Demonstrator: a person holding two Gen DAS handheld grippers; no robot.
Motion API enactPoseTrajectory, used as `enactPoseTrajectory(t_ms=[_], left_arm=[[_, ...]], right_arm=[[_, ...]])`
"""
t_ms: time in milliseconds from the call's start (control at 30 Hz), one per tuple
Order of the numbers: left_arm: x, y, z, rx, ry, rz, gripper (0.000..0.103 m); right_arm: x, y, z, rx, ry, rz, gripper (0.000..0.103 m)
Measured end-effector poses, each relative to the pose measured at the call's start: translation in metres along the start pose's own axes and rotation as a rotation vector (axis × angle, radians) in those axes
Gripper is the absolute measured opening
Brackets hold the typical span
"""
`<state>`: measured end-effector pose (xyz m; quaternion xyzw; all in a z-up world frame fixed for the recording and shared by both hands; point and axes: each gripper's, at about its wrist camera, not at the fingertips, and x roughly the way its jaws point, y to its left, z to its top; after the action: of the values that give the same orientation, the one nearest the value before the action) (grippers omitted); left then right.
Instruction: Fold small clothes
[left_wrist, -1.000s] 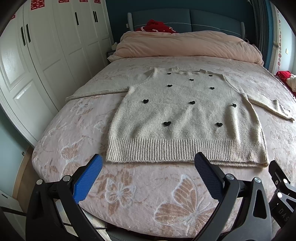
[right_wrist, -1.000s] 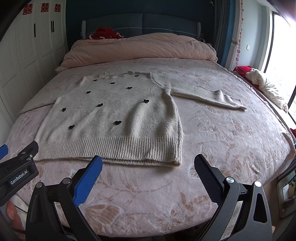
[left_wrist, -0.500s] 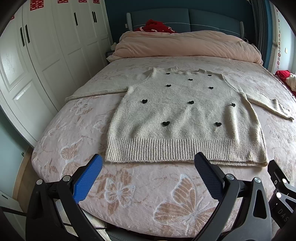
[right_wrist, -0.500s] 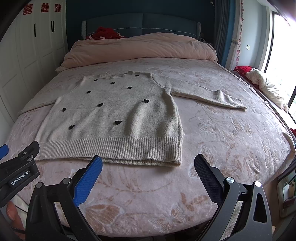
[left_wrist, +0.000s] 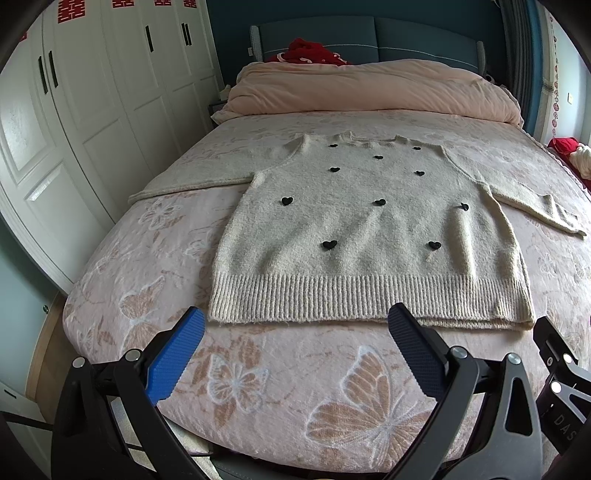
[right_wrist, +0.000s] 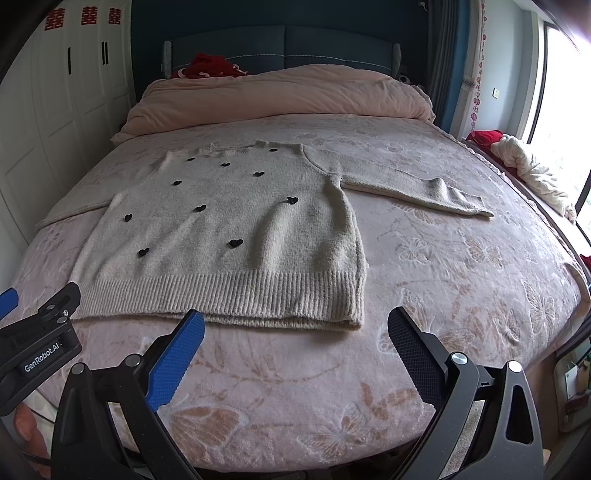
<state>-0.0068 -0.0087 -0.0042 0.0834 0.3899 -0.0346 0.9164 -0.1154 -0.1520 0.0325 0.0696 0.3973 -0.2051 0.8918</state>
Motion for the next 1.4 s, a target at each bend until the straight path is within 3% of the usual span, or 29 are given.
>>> enactPoseTrajectory(t_ms=[667,833,967,1067,1233,1333,1400], left_arm=[[0.011,-0.011,-0.002,0.020,0.026,0.010,0.097],[0.017,-0.007,0.002,-0.005,0.043,-0.005,0.097],[0.019,-0.004,0.009,-0.026,0.031,-0.041,0.097],[0.023,-0.007,0.016,-0.039,0.020,-0.056,0.097],[0.038,-0.022,0.029,-0.079,0.020,-0.089,0.097],[0.048,-0.034,0.037,-0.103,0.015,-0.112,0.097],[0.054,-0.042,0.042,-0.114,0.011,-0.119,0.097]], right_arm=[[0.012,-0.004,-0.003,0.012,0.032,0.020,0.098],[0.023,-0.020,0.000,0.040,0.051,0.053,0.098],[0.047,-0.067,0.011,0.103,0.061,0.065,0.098],[0.071,-0.126,0.026,0.203,0.054,0.051,0.098],[0.122,-0.241,0.064,0.333,-0.003,-0.054,0.098],[0.164,-0.305,0.087,0.421,-0.028,-0.030,0.097],[0.196,-0.345,0.098,0.516,-0.020,-0.009,0.092]])
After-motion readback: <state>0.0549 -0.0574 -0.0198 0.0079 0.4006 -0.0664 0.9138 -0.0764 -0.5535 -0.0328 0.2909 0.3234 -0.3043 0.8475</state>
